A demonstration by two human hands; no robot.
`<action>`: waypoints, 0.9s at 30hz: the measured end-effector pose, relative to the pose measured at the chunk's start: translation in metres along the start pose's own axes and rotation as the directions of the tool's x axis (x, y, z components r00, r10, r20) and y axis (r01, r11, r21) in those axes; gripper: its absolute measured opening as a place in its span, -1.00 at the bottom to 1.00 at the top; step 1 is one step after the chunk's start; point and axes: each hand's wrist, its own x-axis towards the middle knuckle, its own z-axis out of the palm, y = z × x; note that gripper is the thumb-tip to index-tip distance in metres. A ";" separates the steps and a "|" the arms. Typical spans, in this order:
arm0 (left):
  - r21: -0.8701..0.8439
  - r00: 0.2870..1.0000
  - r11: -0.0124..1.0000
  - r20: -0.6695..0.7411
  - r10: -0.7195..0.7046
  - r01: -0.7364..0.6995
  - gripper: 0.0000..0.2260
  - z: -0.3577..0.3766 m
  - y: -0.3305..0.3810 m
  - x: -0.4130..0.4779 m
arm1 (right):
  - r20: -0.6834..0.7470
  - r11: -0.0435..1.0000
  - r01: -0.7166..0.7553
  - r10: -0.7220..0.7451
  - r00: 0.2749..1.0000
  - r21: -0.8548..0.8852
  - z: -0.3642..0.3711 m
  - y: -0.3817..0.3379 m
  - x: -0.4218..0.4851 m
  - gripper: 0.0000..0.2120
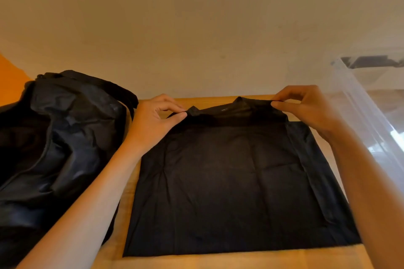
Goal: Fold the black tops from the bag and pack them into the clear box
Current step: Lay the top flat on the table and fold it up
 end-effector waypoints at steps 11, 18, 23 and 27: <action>0.319 0.942 0.911 0.291 0.169 -0.262 -0.80 -0.003 -0.013 -0.059 | 0.183 0.851 0.293 -0.235 0.955 -0.437 -0.006 0.015 -0.054 -0.87; 0.366 0.932 0.881 0.308 0.189 -0.300 -0.77 0.002 -0.019 -0.071 | 0.136 0.789 0.367 -0.346 0.928 -0.493 0.003 0.027 -0.067 -0.87; 0.384 0.944 0.872 0.243 0.221 -0.303 -0.82 -0.002 -0.020 -0.073 | 0.092 0.805 0.385 -0.387 0.918 -0.452 0.009 0.029 -0.073 -0.87; 0.358 0.950 0.894 0.251 0.186 -0.270 -0.87 -0.002 -0.023 -0.075 | 0.133 0.809 0.389 -0.370 0.919 -0.440 0.007 0.033 -0.074 -0.84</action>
